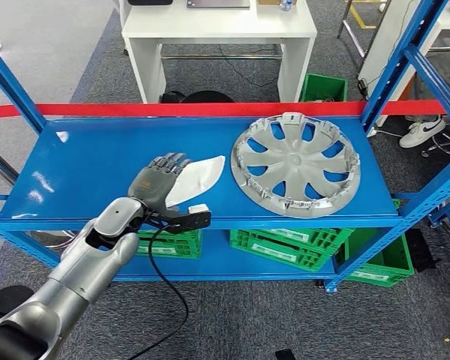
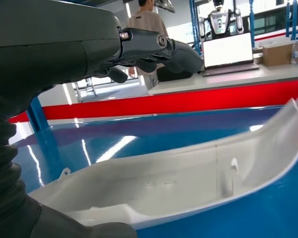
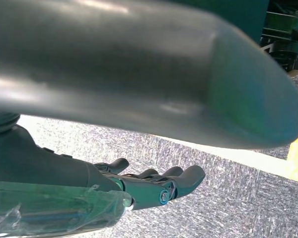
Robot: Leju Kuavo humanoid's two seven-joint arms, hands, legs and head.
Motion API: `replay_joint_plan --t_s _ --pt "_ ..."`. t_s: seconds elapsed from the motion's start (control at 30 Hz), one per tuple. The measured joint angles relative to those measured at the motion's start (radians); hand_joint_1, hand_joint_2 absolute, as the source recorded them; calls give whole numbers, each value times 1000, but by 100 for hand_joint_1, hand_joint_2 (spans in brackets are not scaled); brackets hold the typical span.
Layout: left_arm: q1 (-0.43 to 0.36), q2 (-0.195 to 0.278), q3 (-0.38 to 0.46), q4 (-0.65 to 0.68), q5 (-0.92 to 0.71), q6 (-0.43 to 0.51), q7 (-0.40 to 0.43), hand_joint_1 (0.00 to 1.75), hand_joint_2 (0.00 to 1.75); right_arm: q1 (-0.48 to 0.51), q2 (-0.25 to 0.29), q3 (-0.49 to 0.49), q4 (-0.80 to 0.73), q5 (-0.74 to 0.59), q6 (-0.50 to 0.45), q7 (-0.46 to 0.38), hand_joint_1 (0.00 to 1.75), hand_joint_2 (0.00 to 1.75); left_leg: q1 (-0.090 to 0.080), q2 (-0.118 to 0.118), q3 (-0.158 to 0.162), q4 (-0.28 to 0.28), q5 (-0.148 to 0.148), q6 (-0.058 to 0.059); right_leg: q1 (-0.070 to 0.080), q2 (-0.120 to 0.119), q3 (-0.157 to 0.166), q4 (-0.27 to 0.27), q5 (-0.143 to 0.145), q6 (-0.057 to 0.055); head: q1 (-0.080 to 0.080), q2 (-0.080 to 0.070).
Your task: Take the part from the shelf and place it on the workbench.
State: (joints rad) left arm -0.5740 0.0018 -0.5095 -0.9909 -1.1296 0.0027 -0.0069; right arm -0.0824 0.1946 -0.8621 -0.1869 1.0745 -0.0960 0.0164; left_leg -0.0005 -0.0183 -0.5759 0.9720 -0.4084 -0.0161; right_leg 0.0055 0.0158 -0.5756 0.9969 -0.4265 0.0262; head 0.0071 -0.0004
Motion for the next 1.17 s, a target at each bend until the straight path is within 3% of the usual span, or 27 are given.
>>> replay_joint_plan --t_s 0.83,1.17 --pt "2 13 -2 -1 6 -4 17 0 175 0 0 -6 0 5 0 0 0 0 0 0 0 0 0 0 0 0 0 0 0 0 0 0" --pt "-33 9 12 105 31 -34 33 0 175 -2 0 -6 0 25 6 14 0 0 0 0 0 0 0 0 0 0 0 0 0 0 0 0"
